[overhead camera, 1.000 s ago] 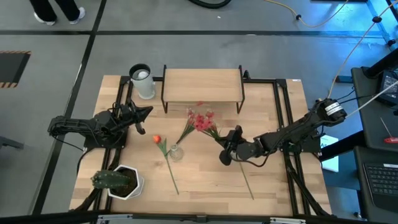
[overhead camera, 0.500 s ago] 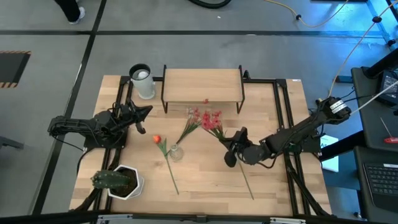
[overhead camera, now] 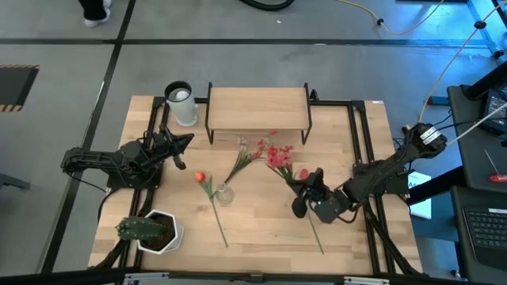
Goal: Pick and place flowers into a vace then onto a shelf
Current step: Put the red flowers into the right transparent vase
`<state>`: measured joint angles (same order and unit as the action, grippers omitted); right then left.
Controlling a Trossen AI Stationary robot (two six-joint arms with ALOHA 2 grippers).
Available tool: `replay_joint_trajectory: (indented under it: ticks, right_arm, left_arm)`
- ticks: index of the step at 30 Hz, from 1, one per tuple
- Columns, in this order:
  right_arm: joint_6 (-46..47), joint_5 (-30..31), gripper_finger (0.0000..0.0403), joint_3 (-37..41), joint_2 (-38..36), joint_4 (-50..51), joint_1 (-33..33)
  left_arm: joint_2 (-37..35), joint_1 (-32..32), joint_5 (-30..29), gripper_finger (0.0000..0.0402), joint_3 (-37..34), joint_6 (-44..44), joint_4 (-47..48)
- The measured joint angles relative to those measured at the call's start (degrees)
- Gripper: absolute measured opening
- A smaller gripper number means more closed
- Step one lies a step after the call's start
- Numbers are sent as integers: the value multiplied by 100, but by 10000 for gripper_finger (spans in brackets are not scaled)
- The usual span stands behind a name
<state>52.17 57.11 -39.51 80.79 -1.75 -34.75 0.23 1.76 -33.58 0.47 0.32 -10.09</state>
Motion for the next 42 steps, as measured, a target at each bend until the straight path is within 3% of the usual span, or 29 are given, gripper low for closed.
replay_joint_trajectory:
  ticks: [23,42]
  right_arm:
    - [148,182,15,0,0,-150,-597]
    - [8,176,16,0,2,-159,-620]
  left_arm:
    - [0,0,212,4,0,2,-68]
    - [0,0,212,4,2,4,-46]
